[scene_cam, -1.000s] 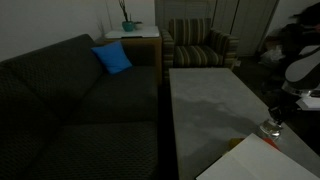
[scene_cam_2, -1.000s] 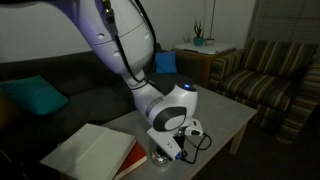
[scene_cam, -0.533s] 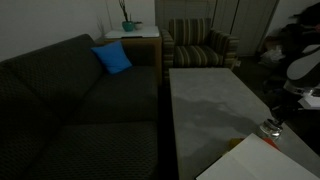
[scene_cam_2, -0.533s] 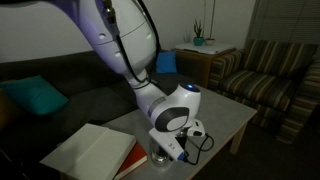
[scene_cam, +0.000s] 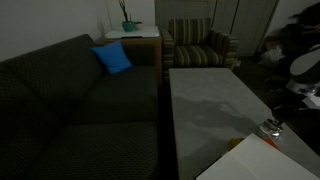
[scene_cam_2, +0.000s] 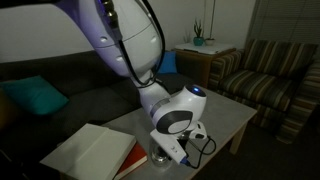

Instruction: Place the lid of the silver container on the table, open the black book, then close the container

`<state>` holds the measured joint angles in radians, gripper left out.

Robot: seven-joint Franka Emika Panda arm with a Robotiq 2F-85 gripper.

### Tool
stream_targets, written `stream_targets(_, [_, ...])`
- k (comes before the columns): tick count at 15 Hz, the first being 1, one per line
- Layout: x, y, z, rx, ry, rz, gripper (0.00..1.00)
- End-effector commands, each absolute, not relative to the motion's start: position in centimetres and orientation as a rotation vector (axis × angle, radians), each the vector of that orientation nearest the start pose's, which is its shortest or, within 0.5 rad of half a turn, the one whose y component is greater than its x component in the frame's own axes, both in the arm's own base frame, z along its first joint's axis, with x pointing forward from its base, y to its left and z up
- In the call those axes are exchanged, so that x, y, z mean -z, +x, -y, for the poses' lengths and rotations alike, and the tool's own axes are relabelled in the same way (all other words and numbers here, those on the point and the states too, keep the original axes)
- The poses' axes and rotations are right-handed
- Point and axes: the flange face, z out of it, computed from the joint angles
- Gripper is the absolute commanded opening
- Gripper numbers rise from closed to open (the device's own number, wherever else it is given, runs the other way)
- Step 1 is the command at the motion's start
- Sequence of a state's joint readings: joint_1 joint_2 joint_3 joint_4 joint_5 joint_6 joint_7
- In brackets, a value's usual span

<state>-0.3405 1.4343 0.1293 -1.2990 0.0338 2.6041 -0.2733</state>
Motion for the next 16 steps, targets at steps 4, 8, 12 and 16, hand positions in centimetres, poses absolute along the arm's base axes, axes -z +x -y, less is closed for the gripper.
stream_targets(4, [14.23, 61.18, 15.11, -0.126, -2.874, -0.074, 0.00])
stream_targets(8, [14.47, 61.06, 15.34, -0.135, -2.858, -0.067, 0.00])
stream_targets(12, [14.41, 61.05, 15.52, -0.148, -2.845, -0.062, 0.00])
stream_targets(16, [14.19, 61.10, 15.74, -0.154, -2.836, -0.053, 0.00])
